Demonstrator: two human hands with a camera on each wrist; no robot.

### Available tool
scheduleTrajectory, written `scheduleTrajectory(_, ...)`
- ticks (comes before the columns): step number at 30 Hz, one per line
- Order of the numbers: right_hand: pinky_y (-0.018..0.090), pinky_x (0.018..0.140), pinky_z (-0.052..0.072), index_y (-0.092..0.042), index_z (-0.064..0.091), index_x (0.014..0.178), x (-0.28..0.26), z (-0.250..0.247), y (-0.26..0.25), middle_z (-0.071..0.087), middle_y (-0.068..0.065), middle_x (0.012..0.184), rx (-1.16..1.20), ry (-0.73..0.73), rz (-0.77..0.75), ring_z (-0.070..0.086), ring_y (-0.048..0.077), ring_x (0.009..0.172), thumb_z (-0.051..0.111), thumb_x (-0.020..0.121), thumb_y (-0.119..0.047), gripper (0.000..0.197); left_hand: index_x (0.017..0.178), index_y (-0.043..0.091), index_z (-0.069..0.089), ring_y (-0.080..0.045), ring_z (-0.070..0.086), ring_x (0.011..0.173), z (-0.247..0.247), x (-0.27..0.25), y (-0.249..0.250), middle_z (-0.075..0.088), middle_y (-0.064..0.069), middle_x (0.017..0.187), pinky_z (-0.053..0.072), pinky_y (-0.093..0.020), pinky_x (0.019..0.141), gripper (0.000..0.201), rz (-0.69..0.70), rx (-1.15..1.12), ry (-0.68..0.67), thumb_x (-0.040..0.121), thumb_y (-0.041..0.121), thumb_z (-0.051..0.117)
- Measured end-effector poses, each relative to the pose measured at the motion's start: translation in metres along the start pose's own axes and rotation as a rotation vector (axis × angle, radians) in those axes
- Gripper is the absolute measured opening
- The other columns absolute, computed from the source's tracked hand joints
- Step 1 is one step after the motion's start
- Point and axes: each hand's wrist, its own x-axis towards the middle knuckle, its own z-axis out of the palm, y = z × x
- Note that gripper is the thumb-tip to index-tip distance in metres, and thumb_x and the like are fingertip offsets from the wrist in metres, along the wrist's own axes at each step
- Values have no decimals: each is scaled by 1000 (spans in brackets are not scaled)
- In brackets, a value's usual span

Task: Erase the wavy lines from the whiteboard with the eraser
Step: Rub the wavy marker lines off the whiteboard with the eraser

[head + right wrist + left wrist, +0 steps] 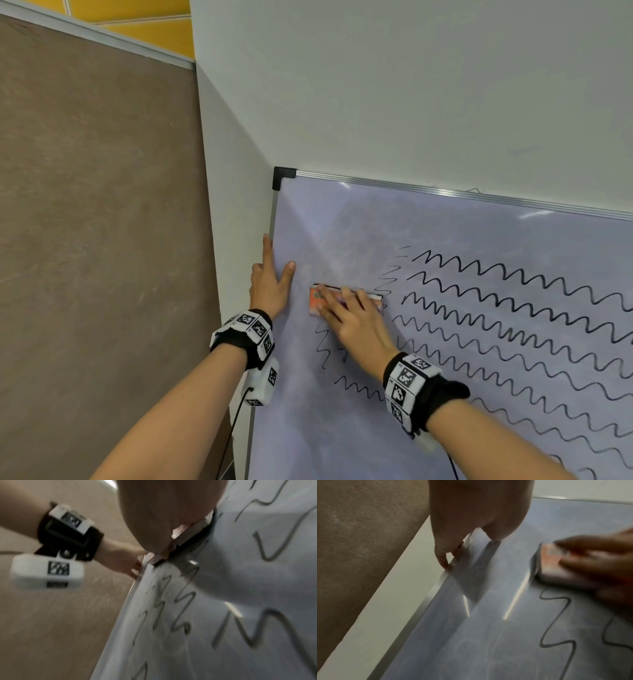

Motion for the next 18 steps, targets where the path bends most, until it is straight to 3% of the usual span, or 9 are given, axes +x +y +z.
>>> scheduleTrajectory(2, 47, 90, 33, -10, 63, 120, 7, -9, 7, 53, 12, 137, 15, 12, 113, 41, 36, 109, 74, 62, -1, 61, 151, 18, 16, -30, 38, 130, 0, 2, -4, 38, -17, 142, 30, -44, 111, 66, -31, -126, 34, 97, 41, 47)
scheduleTrajectory(4, 49, 92, 30, -10, 59, 126, 16, -18, 18, 48, 12, 142, 12, 7, 256, 39, 37, 110, 74, 53, 3, 76, 141, 9, 35, -29, 44, 126, -1, 2, -6, 45, -15, 138, 35, -44, 108, 55, -89, -191, 60, 97, 40, 45)
scheduleTrajectory(7, 50, 92, 30, -8, 57, 127, 11, -15, 19, 45, 14, 144, 2, 27, 251, 39, 38, 109, 64, 59, 2, 69, 131, 3, 45, -28, 49, 118, -1, 0, -3, 51, -14, 128, 38, -36, 101, 46, -143, -197, 99, 100, 37, 42)
scheduleTrajectory(10, 48, 91, 31, -9, 64, 120, -12, 4, -1, 52, 13, 138, -10, 46, 47, 41, 37, 110, 52, 75, -3, 47, 136, 7, 38, -21, 42, 122, 1, -8, 2, 42, -11, 133, 34, -32, 105, 49, -123, -229, 125, 98, 36, 48)
scheduleTrajectory(12, 47, 94, 32, -12, 66, 116, -27, 12, -13, 54, 10, 137, -29, 4, -51, 40, 36, 111, 41, 83, -6, 42, 140, 9, 31, -19, 37, 123, 3, -15, 2, 33, -9, 134, 30, -30, 107, 58, -64, -199, 128, 95, 37, 53)
scheduleTrajectory(15, 46, 93, 33, -12, 66, 116, -26, 12, -12, 56, 9, 135, -25, 22, -40, 40, 35, 111, 37, 84, -6, 44, 144, 9, 23, -21, 30, 126, 3, -24, 2, 28, -8, 134, 28, -33, 109, 78, 28, -136, 111, 86, 41, 65)
scheduleTrajectory(18, 49, 91, 32, -9, 63, 121, -9, 3, -3, 53, 13, 137, -21, 73, 78, 40, 37, 112, 47, 77, -1, 48, 149, 10, 11, -22, 23, 133, 2, -25, -2, 23, -9, 141, 25, -37, 112, 102, -3, -120, 76, 77, 46, 73)
